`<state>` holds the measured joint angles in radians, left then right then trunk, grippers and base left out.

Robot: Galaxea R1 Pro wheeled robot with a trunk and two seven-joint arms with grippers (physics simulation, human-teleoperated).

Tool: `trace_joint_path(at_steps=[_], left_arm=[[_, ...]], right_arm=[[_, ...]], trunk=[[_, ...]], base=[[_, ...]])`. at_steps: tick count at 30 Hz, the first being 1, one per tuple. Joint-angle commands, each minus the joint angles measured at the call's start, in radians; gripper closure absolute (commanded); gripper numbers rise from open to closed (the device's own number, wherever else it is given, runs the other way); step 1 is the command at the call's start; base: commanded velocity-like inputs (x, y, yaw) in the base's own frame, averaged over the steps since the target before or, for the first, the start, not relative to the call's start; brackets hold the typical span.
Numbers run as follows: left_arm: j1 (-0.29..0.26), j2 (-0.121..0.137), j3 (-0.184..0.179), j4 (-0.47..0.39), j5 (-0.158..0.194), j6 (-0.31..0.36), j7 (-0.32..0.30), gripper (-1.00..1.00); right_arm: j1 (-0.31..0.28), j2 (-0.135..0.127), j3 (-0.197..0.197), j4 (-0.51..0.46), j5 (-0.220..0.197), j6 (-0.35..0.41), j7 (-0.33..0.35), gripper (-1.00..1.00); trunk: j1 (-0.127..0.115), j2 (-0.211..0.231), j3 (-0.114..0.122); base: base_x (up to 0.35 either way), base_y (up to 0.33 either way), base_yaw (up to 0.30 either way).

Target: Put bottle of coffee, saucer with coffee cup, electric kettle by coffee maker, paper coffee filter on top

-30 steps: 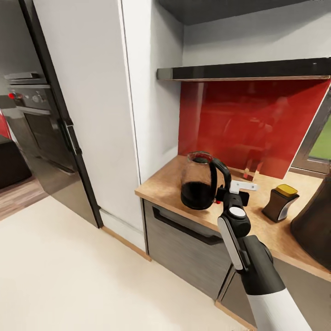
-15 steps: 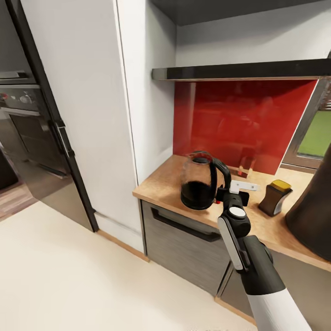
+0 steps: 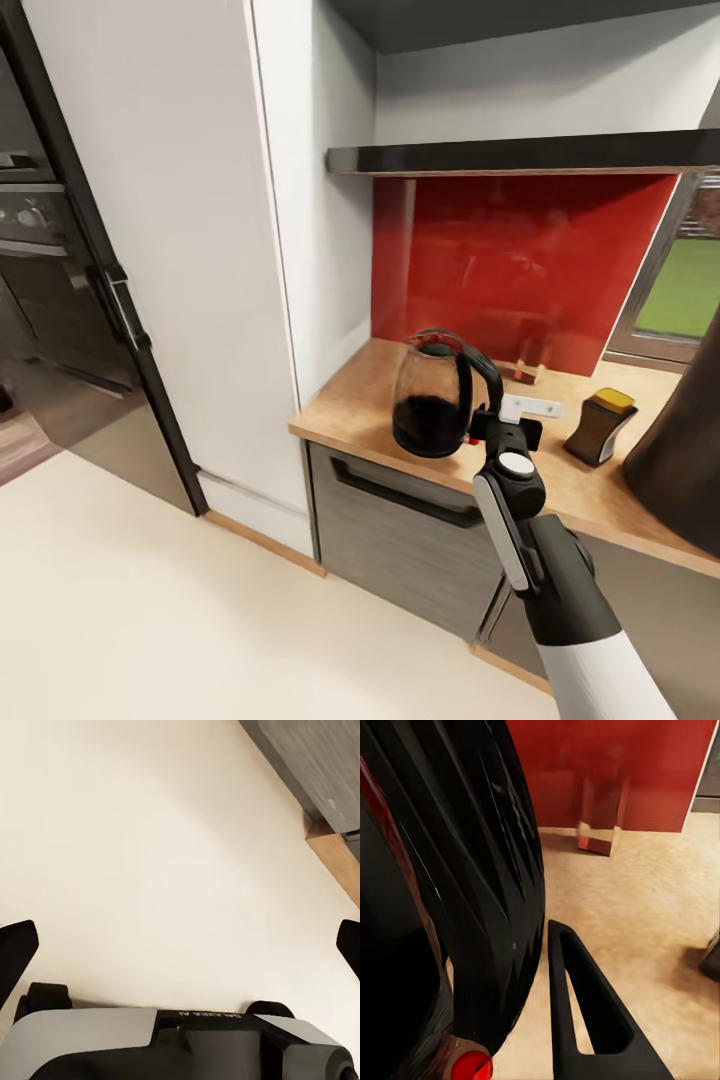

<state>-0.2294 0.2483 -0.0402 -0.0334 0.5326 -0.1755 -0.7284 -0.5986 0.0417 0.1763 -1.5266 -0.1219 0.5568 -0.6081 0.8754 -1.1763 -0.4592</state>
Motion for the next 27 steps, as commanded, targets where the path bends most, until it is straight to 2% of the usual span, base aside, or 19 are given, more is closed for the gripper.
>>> trace_joint_path(at_steps=[1,7,18,27], left_arm=[[-0.001,0.000,-0.004,0.001,0.001,-0.007,-0.002,-1.00],[-0.001,0.000,-0.004,0.001,0.001,-0.007,-0.001,-1.00],[-0.001,0.000,-0.004,0.001,0.001,-0.007,0.000,-1.00],[-0.001,0.000,-0.004,0.001,0.001,-0.007,0.000,-1.00]], right_arm=[[-0.001,0.000,0.002,-0.002,-0.002,0.003,-0.010,1.00],[0.000,0.001,0.001,-0.003,-0.002,0.002,-0.010,1.00],[0.000,0.001,-0.002,-0.002,-0.002,0.002,-0.010,1.00],[0.000,0.001,-0.003,-0.002,-0.002,0.002,-0.010,1.00]], trunk=[[0.000,-0.001,-0.001],[0.000,-0.001,0.000],[0.000,-0.001,0.005],[0.000,-0.001,0.005]], base=[[0.041,0.127,-0.002],[0.012,0.037,-0.053],[0.000,0.001,-0.219],[0.000,0.000,-0.034]])
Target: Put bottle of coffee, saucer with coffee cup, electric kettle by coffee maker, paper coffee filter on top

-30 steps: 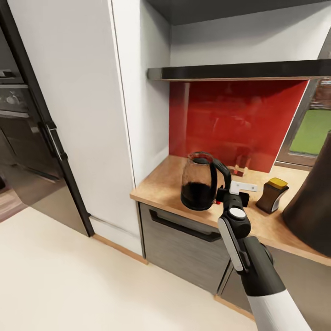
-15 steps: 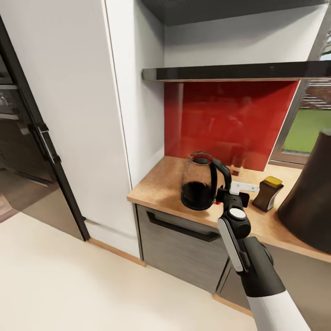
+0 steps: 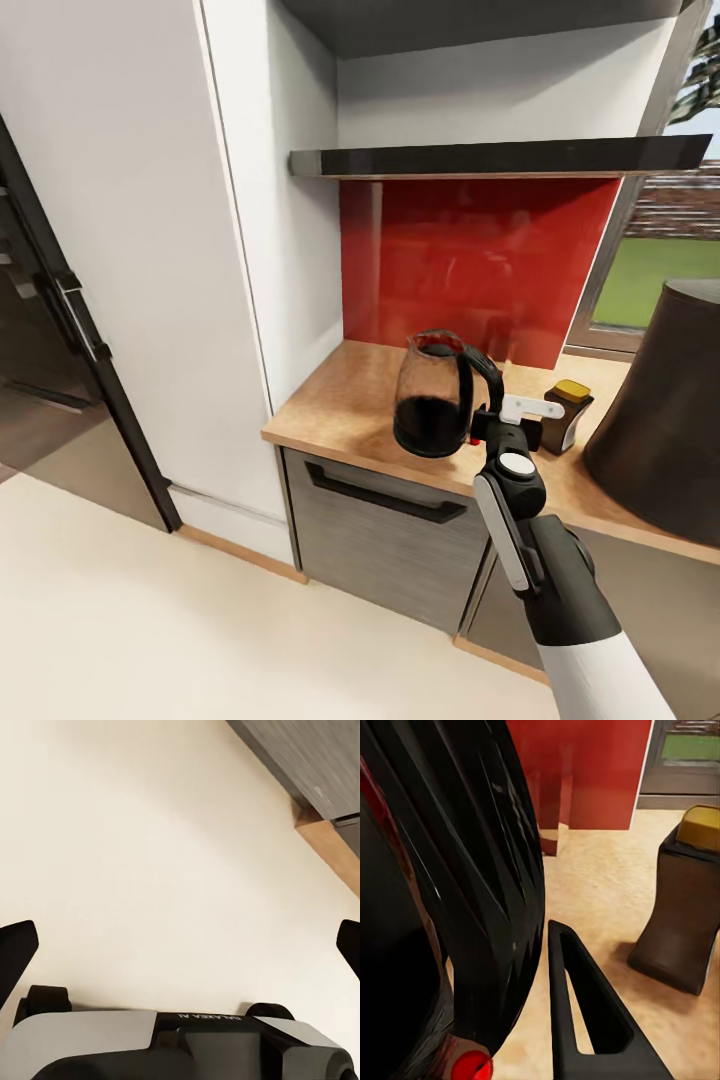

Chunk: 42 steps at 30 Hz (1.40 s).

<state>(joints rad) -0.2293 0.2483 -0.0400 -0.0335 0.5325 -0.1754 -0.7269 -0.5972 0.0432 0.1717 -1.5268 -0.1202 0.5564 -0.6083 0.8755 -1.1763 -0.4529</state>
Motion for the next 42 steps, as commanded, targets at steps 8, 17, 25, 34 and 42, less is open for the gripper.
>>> trace_joint_path(at_steps=[8,17,25,34,42], left_arm=[[-0.001,0.000,-0.004,0.001,0.001,-0.007,-0.002,-1.00],[-0.001,0.000,-0.004,0.001,0.001,-0.007,-0.002,-1.00],[-0.001,0.000,-0.004,0.001,0.001,-0.007,-0.002,-1.00],[-0.001,0.000,-0.003,0.001,0.001,-0.007,-0.002,-1.00],[-0.001,0.000,-0.003,0.001,0.001,-0.007,-0.002,-1.00]], right_arm=[[-0.001,0.000,0.002,-0.001,-0.004,0.003,-0.010,1.00],[0.000,0.000,0.002,-0.001,-0.005,0.003,-0.010,1.00],[0.000,0.000,0.002,-0.001,-0.006,0.003,-0.009,1.00],[0.000,0.000,0.000,0.000,-0.006,0.004,-0.008,1.00],[0.000,0.000,0.002,0.000,-0.007,0.004,-0.008,1.00]], trunk=[[0.000,-0.001,-0.001],[0.000,-0.001,-0.001],[0.000,-0.001,-0.001],[0.000,-0.001,-0.001],[0.000,-0.001,-0.001]], base=[[0.000,0.000,-0.096],[0.000,0.066,-0.182],[0.000,0.119,-0.094],[0.000,0.005,-0.265],[0.000,0.000,-0.148]])
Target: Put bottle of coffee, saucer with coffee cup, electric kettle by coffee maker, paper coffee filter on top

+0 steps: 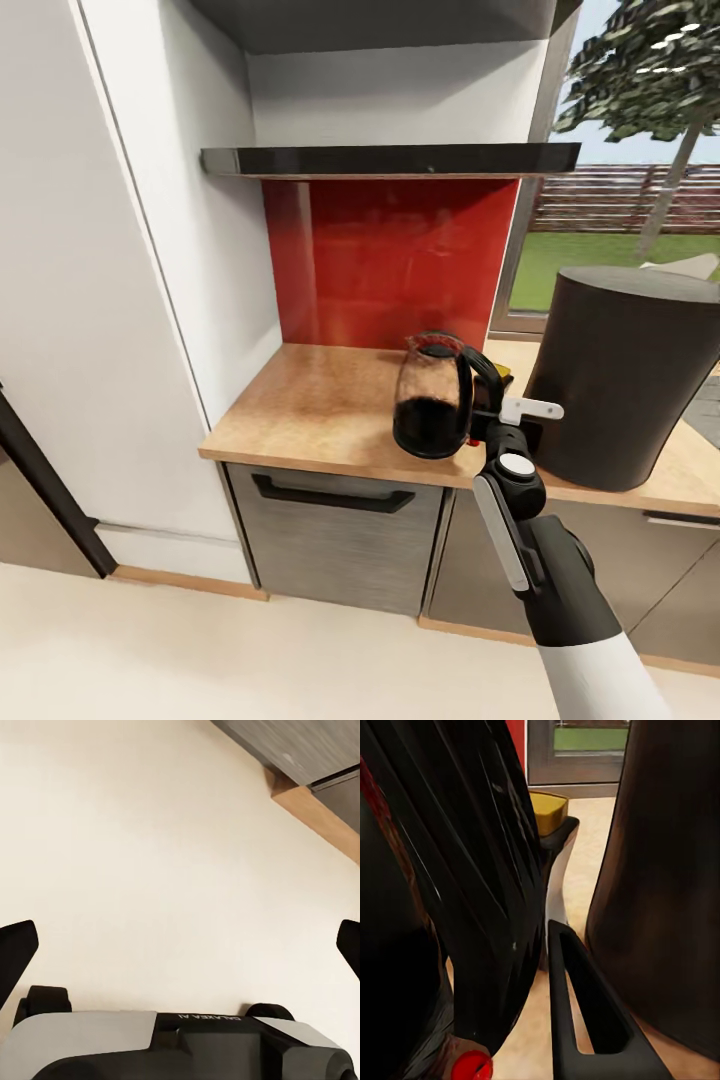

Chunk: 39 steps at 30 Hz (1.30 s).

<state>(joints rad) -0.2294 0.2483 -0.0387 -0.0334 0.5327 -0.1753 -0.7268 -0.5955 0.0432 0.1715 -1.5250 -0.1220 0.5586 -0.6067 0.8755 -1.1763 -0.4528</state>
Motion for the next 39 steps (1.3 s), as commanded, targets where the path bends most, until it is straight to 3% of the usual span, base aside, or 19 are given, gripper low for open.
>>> trace_joint_path(at_steps=[1,25,39], left_arm=[[-0.001,0.000,-0.004,0.001,0.001,-0.007,-0.002,-1.00],[-0.001,0.000,-0.005,0.001,0.001,-0.007,-0.002,-1.00],[-0.001,0.000,-0.004,0.001,0.001,-0.007,-0.002,-1.00]], right_arm=[[-0.001,0.000,0.002,-0.001,-0.005,0.001,-0.010,1.00],[-0.001,0.000,0.001,-0.003,-0.004,0.000,-0.010,1.00],[-0.001,0.000,0.002,-0.003,-0.004,0.000,-0.010,1.00]], trunk=[[0.000,-0.001,-0.001],[0.000,-0.001,-0.001],[0.000,-0.001,-0.001]], base=[[0.000,0.000,-0.011],[0.000,0.015,-0.001],[0.000,0.000,-0.081]])
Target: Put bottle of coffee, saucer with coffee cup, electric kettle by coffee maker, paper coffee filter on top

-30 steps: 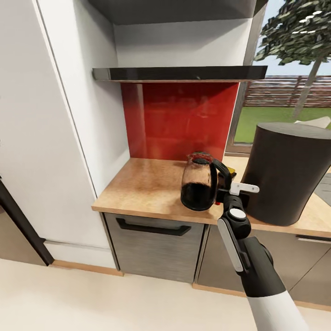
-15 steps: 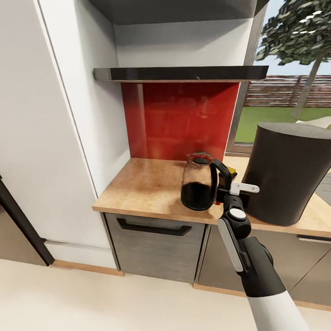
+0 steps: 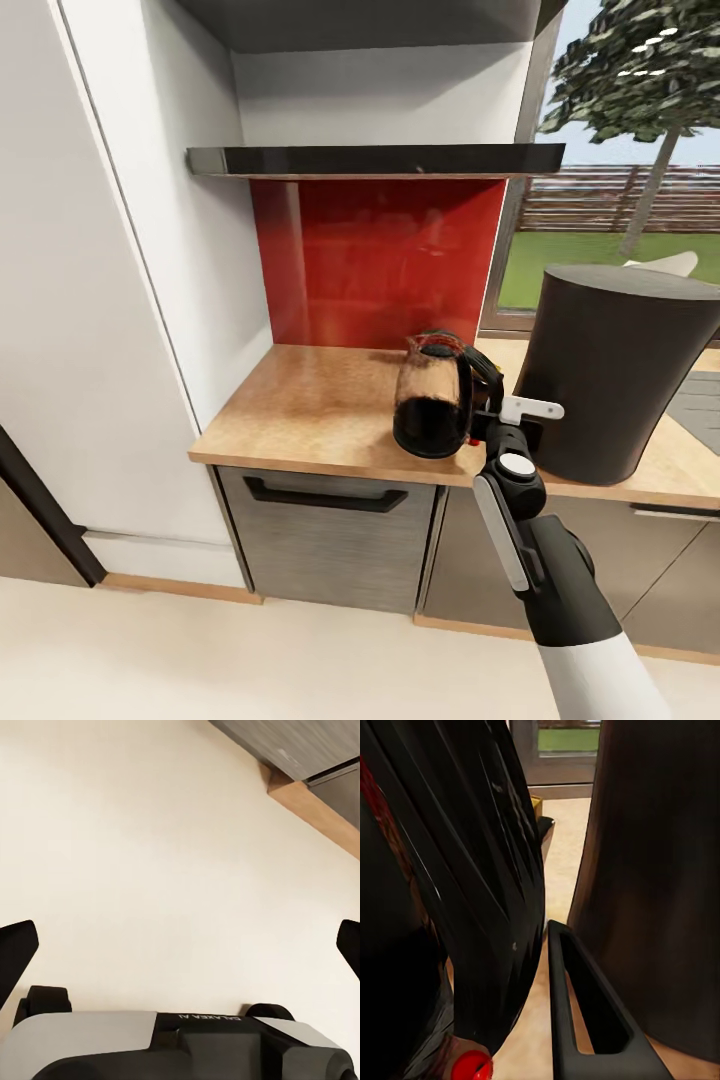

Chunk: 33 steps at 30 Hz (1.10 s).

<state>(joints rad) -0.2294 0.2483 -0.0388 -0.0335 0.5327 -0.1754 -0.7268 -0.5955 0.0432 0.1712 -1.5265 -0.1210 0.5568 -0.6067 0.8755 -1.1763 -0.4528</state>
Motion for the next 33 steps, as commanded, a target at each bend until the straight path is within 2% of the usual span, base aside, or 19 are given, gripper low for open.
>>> trace_joint_path(at_steps=[1,33], left_arm=[[-0.001,0.000,-0.004,0.001,0.001,-0.007,-0.002,-1.00],[-0.001,0.000,-0.006,0.001,0.001,-0.007,-0.002,-1.00]], right_arm=[[-0.001,0.000,0.002,-0.001,-0.005,0.002,-0.010,1.00],[-0.001,0.000,-0.005,0.000,0.000,0.003,-0.013,1.00]], trunk=[[0.000,-0.001,-0.001],[0.000,-0.001,-0.001]], base=[[0.000,0.000,-0.001],[0.000,0.000,0.000]])
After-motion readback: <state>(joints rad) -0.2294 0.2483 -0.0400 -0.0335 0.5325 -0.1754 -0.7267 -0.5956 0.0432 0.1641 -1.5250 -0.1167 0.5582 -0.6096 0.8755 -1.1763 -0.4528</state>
